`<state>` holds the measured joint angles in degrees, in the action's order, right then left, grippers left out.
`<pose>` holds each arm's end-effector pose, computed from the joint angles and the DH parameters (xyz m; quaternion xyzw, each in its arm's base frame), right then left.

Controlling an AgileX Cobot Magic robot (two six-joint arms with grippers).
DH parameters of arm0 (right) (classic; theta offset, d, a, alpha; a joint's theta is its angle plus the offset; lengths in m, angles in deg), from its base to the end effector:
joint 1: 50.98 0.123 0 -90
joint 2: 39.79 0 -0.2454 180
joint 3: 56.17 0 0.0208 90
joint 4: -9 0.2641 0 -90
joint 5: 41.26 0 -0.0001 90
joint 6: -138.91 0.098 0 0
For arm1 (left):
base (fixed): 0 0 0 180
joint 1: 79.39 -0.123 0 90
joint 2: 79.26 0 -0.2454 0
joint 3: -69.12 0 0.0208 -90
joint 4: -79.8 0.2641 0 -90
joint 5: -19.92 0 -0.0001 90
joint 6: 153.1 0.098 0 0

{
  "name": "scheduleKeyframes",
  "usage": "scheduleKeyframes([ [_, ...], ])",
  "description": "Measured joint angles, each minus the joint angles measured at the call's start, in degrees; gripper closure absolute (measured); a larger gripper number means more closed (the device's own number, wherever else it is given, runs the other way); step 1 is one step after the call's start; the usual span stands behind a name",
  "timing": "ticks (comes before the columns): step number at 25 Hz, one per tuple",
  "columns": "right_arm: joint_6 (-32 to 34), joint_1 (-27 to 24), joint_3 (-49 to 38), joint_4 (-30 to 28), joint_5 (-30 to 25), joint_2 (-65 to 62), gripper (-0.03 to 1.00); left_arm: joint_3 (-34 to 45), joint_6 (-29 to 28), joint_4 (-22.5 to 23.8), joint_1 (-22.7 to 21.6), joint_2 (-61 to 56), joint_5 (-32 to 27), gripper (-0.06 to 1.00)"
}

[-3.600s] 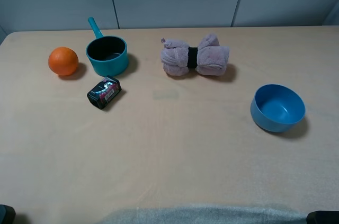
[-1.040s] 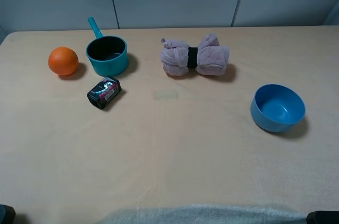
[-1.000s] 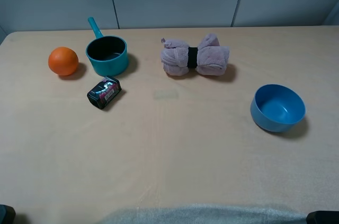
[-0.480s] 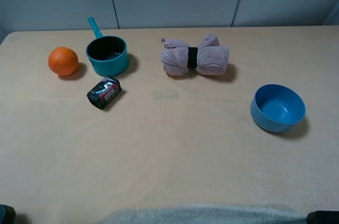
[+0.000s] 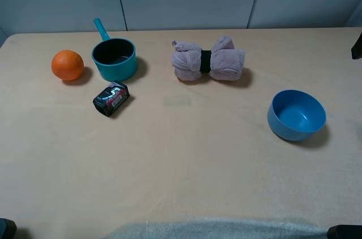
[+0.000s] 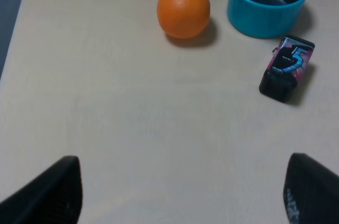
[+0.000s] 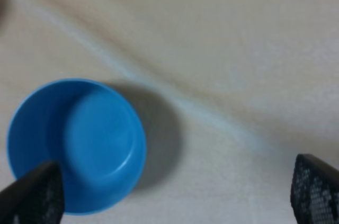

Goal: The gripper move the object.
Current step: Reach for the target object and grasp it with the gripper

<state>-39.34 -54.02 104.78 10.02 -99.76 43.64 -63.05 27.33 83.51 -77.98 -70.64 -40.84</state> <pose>0.2658 -0.0126 0.2374 0.0445 0.9852 0.0064 0.1653 0.0531 0.0042 0.2783 0.0125 0.8531 0.0279 0.5209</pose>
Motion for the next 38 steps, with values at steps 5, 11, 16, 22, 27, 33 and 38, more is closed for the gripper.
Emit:
scheduleKeyframes([
  [5,0.0,0.0,1.65,0.69,-0.14,3.2,0.32,0.0,0.0,0.0,0.0,0.0,0.0,0.11],
  [11,0.0,2.02,1.69,0.43,0.56,7.82,0.32,0.0,0.0,0.0,0.0,0.0,0.0,0.11],
  [16,1.33,6.62,1.69,0.7,2.94,12.08,0.32,0.0,0.0,0.0,0.0,0.0,0.0,0.11],
  [22,2.86,7.46,1.69,-0.27,2.94,14.68,0.32,0.0,0.0,0.0,0.0,0.0,0.0,0.11],
  [27,4.75,7.46,1.69,-1.73,1.76,14.68,0.32,0.0,0.0,0.0,0.0,0.0,0.05,0.11],
  [33,5.43,7.46,1.56,-2.75,-0.07,14.68,0.32,0.0,0.0,0.0,0.0,0.0,0.05,0.11],
  [38,5.56,7.46,-1.61,-2.75,0.78,14.79,0.32,0.0,0.0,0.0,0.0,0.0,0.05,0.11],
])
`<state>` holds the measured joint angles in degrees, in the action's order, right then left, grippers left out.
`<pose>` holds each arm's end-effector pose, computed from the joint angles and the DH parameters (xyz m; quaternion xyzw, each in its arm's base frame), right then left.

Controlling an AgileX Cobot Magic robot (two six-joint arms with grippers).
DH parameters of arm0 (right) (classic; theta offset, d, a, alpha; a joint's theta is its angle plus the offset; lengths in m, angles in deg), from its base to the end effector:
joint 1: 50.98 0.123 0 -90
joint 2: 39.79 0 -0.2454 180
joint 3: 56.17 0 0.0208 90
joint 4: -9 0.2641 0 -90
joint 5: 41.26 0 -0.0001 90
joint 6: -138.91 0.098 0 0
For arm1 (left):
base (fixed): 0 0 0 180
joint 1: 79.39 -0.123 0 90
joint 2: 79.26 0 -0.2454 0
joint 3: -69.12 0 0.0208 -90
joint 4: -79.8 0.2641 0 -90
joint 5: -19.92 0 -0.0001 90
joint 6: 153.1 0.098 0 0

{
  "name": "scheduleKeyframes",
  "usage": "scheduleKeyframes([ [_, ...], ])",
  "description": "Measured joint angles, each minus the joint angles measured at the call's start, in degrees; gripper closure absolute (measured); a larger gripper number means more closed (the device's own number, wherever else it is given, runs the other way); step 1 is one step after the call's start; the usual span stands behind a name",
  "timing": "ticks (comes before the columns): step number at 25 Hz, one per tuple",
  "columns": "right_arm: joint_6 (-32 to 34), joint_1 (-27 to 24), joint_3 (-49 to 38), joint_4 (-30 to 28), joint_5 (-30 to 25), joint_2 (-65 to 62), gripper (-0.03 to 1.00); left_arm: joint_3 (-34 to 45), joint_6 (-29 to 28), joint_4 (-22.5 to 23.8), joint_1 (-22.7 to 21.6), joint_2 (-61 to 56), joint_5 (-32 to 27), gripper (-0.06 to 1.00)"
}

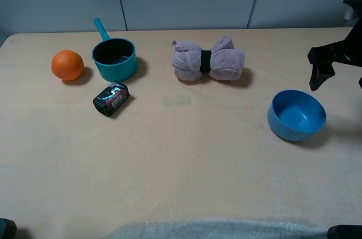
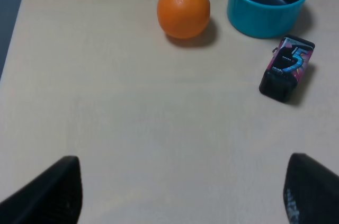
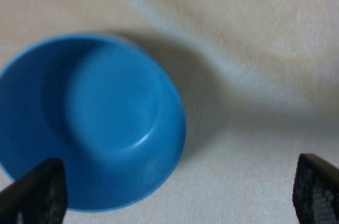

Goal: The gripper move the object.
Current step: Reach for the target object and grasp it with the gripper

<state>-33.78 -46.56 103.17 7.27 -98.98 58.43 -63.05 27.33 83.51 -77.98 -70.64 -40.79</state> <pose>0.2815 0.0192 0.1587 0.0175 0.9993 -0.0099 0.0308 0.0531 0.0042 0.2784 0.0125 0.8528 0.0279 0.5213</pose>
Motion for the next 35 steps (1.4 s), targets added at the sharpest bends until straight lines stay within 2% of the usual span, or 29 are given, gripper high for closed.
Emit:
scheduleKeyframes([
  [13,0.07,0.0,-5.39,1.72,4.88,0.98,0.32,0.0,0.0,0.0,0.0,0.0,0.0,0.11],
  [35,-2.4,0.0,-5.74,3.04,10.01,9.89,0.32,0.0,0.0,0.0,0.0,0.0,0.0,0.11],
])
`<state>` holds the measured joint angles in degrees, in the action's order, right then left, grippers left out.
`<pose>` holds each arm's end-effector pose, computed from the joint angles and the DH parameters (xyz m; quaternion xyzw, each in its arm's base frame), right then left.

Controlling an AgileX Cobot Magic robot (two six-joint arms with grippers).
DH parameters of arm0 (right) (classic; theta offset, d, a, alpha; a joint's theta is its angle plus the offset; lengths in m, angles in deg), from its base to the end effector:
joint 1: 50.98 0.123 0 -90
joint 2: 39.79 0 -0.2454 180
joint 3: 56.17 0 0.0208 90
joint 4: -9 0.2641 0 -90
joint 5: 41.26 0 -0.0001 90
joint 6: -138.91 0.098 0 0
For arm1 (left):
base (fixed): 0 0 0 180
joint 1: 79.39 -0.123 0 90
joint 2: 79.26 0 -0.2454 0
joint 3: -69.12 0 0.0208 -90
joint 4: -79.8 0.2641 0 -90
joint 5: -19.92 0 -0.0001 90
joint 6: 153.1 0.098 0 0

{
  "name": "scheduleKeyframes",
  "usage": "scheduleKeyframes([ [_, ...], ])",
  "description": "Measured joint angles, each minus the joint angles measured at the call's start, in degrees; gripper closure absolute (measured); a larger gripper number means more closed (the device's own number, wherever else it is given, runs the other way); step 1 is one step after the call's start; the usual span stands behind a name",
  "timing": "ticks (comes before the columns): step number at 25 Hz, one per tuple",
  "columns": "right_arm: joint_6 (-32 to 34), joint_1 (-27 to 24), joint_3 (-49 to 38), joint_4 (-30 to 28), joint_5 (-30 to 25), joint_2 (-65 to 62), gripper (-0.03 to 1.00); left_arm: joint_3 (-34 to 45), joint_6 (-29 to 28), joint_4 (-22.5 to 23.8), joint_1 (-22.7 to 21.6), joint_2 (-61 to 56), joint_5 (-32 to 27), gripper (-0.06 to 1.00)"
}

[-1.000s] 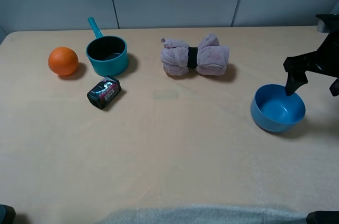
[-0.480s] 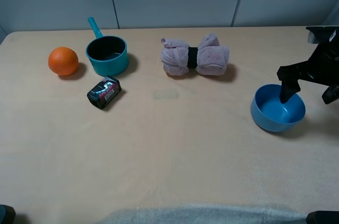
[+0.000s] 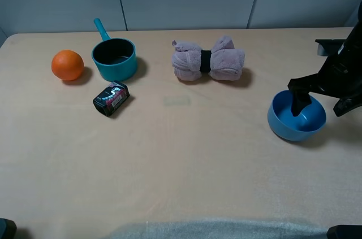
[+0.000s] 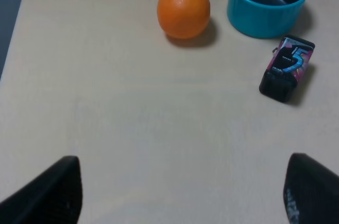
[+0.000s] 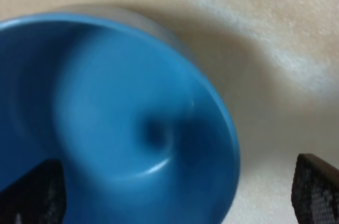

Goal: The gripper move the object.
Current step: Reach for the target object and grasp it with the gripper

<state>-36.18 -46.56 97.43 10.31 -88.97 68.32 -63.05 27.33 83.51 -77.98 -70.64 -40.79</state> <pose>0.2744 0.0229 0.0880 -0.0121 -0.9997 -0.0067 0.0200 0.0531 0.0042 0.2784 0.0125 0.8528 0.0279 0.5213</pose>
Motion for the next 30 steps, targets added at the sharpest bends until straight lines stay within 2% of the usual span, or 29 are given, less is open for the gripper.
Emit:
scheduleKeyframes([
  [30,-1.46,0.0,0.0,0.05,2.79,4.04,0.32,0.0,0.0,0.0,0.0,0.0,0.0,0.11],
])
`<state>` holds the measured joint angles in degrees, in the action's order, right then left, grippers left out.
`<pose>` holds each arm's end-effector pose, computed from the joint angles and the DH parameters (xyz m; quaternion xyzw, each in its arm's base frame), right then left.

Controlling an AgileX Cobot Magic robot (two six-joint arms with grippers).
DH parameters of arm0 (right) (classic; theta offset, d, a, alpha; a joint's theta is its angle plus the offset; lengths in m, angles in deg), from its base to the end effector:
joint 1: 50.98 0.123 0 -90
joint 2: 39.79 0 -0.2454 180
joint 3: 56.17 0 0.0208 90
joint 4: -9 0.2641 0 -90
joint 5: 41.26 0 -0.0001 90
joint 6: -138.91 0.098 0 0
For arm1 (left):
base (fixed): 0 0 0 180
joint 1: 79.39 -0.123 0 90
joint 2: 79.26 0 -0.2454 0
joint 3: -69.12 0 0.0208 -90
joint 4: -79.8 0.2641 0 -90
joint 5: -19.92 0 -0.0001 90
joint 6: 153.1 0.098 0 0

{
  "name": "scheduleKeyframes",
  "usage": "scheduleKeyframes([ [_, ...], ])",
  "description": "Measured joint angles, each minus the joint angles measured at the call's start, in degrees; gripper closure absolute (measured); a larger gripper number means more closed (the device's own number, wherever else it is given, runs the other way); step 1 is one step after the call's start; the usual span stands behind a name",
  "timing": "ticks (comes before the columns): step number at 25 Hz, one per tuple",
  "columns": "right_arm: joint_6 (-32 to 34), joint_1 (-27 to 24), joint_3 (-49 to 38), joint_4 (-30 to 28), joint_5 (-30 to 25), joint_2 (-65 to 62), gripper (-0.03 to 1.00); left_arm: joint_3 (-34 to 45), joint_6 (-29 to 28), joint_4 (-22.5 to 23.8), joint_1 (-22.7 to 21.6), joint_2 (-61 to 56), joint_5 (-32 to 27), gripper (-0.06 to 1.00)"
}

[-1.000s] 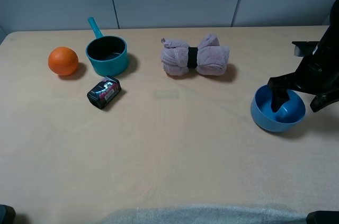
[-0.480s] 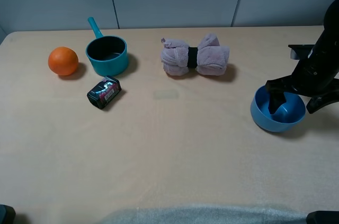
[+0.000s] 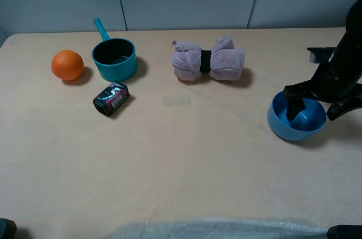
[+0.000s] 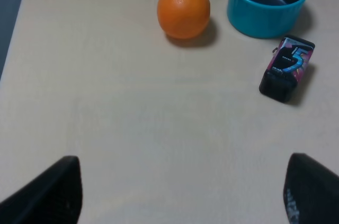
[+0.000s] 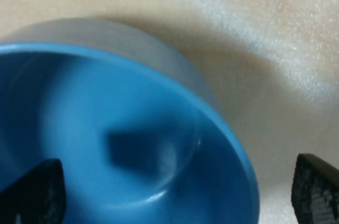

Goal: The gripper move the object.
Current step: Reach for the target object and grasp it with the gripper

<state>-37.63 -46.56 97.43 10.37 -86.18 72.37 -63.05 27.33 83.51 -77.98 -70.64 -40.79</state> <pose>0.2760 0.0230 0.0683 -0.0003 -0.9995 -0.0061 0.0309 0.0531 0.0042 0.2784 0.0125 0.8528 0.0279 0.5213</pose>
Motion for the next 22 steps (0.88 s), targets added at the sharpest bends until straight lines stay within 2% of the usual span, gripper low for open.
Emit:
scheduleKeyframes([
  [17,0.0,0.0,0.0,0.0,0.04,0.0,0.32,0.0,0.0,0.0,0.0,0.0,0.0,0.11],
  [22,0.0,0.0,0.0,0.0,0.04,0.0,0.39,0.0,0.0,0.0,0.0,0.0,0.0,0.11],
])
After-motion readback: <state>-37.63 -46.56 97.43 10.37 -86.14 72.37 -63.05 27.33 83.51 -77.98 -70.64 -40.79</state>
